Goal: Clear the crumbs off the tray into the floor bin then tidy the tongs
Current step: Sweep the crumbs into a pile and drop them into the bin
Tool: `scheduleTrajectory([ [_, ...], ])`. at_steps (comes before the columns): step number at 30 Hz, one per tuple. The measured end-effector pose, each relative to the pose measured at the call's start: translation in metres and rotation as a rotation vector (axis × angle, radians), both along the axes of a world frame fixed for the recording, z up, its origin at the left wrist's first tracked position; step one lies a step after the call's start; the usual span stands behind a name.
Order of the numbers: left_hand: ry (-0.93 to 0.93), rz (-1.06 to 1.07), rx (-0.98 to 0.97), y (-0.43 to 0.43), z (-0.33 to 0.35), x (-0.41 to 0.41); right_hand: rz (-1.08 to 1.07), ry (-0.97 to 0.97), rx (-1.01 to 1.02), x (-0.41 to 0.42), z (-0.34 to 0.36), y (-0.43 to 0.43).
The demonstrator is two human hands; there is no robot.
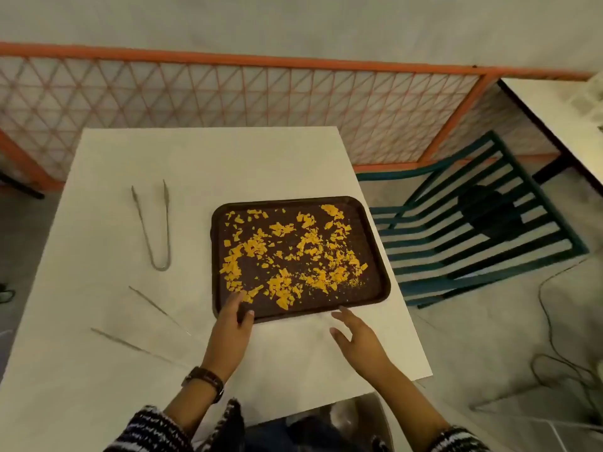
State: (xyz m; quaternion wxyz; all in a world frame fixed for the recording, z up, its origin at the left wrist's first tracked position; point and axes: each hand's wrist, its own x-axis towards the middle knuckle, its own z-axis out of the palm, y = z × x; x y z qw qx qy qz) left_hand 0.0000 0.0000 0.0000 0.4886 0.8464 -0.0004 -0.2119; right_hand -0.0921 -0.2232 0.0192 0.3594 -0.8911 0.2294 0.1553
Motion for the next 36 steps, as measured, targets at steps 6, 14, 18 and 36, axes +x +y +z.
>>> scheduleTrajectory([
  [6,-0.018,-0.059,0.146,-0.017,-0.038,0.035,-0.14,0.034,-0.031,0.028,-0.025,-0.017],
  [14,-0.037,-0.09,0.432,-0.036,-0.06,0.034,-0.14,0.032,-0.085,0.054,-0.047,-0.043],
  [18,-0.005,-0.29,0.389,-0.047,-0.058,0.023,-0.118,0.026,-0.111,0.067,-0.056,-0.065],
  [36,0.047,-0.046,0.467,-0.03,-0.048,0.042,0.299,0.014,-0.044,0.078,-0.067,-0.019],
])
